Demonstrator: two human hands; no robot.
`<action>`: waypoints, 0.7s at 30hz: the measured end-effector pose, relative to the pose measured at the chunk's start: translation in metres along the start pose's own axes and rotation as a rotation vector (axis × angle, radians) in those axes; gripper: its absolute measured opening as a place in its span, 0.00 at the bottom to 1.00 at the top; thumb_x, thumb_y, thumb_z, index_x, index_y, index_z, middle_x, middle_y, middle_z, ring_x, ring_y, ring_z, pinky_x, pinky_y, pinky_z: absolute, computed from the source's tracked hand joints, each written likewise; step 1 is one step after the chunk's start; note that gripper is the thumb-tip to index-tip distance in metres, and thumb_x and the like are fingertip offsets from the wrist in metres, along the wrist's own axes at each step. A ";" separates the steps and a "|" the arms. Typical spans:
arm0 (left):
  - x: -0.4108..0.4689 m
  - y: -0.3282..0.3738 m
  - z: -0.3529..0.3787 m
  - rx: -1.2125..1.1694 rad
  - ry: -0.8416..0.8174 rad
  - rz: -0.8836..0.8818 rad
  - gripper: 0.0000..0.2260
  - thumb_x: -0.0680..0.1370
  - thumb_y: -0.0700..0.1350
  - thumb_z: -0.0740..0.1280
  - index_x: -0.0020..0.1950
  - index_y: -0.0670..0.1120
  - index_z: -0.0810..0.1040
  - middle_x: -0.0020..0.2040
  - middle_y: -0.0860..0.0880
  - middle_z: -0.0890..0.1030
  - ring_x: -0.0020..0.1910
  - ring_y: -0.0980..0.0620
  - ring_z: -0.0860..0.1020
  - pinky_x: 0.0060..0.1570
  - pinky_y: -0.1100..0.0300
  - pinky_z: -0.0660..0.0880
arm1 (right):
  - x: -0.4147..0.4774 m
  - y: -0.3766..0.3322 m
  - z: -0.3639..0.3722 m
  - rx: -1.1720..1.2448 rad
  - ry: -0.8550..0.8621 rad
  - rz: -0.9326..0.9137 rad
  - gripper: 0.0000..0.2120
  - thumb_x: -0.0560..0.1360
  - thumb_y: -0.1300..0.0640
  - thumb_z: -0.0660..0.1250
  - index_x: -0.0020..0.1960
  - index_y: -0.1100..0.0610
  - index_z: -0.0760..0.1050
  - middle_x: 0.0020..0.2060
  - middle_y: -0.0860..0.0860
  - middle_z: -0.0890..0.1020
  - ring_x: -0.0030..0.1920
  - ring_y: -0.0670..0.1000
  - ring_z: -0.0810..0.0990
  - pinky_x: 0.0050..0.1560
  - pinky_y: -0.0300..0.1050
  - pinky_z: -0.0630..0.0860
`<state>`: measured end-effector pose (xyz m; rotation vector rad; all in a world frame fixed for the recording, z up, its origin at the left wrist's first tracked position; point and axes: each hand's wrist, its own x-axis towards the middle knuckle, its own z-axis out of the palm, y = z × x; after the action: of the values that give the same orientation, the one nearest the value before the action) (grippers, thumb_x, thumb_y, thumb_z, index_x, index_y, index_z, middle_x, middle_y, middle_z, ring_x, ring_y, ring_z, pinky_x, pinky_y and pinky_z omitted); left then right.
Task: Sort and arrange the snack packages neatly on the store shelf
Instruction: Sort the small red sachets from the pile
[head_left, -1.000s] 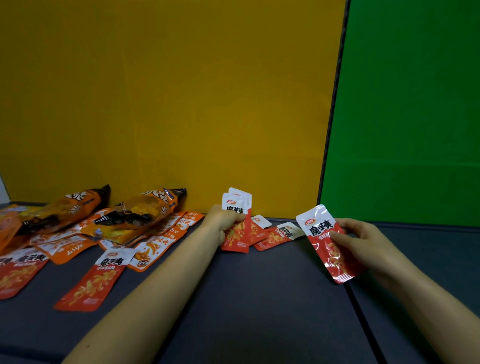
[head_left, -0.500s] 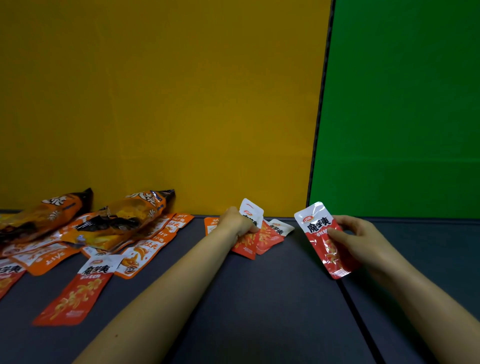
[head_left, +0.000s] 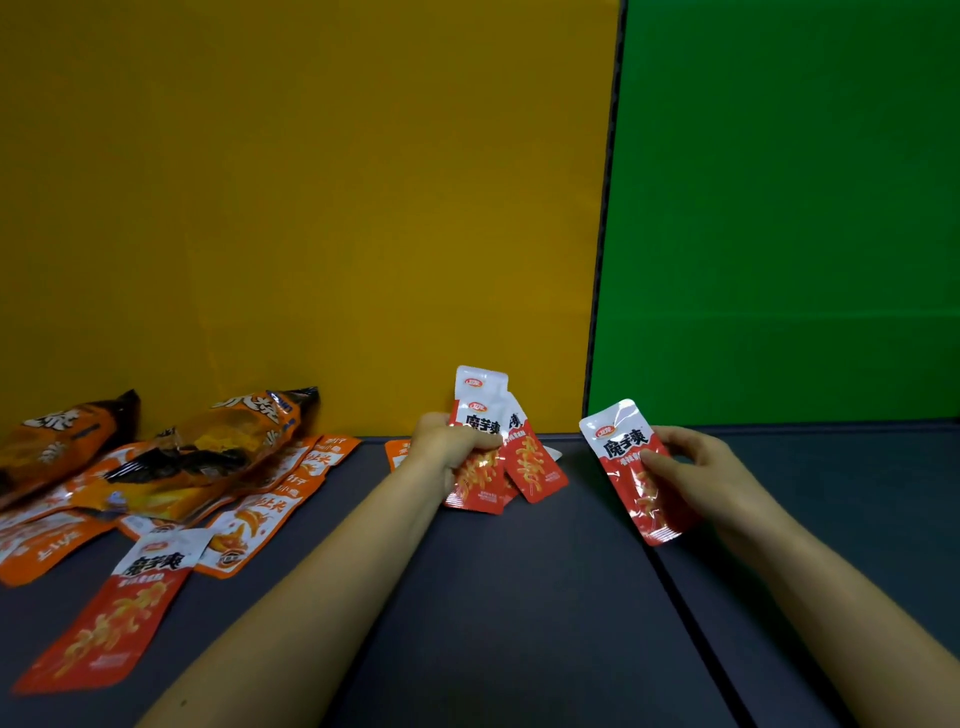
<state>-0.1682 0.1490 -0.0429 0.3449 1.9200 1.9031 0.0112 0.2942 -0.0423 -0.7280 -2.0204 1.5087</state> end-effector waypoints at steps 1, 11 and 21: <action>-0.001 0.001 -0.001 -0.041 -0.042 -0.010 0.08 0.69 0.28 0.70 0.45 0.37 0.79 0.38 0.42 0.82 0.27 0.49 0.78 0.33 0.57 0.77 | 0.000 0.000 -0.001 0.013 0.005 -0.002 0.11 0.78 0.64 0.62 0.59 0.59 0.76 0.48 0.58 0.82 0.39 0.53 0.78 0.39 0.43 0.74; -0.019 0.021 0.015 -0.146 -0.279 0.026 0.10 0.73 0.31 0.68 0.51 0.40 0.78 0.43 0.41 0.83 0.35 0.47 0.82 0.42 0.51 0.79 | -0.010 0.006 -0.040 0.154 0.074 0.037 0.08 0.78 0.65 0.61 0.49 0.55 0.76 0.39 0.51 0.80 0.36 0.48 0.76 0.37 0.41 0.72; -0.052 0.025 0.106 -0.022 -0.332 0.024 0.06 0.73 0.33 0.68 0.46 0.43 0.77 0.29 0.47 0.83 0.24 0.53 0.81 0.24 0.62 0.78 | 0.012 0.036 -0.151 0.116 0.096 0.132 0.04 0.78 0.62 0.61 0.44 0.57 0.71 0.36 0.53 0.78 0.34 0.49 0.77 0.33 0.42 0.72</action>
<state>-0.0768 0.2203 -0.0100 0.6355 1.6811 1.7511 0.1089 0.4152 -0.0379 -0.8837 -1.8286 1.6179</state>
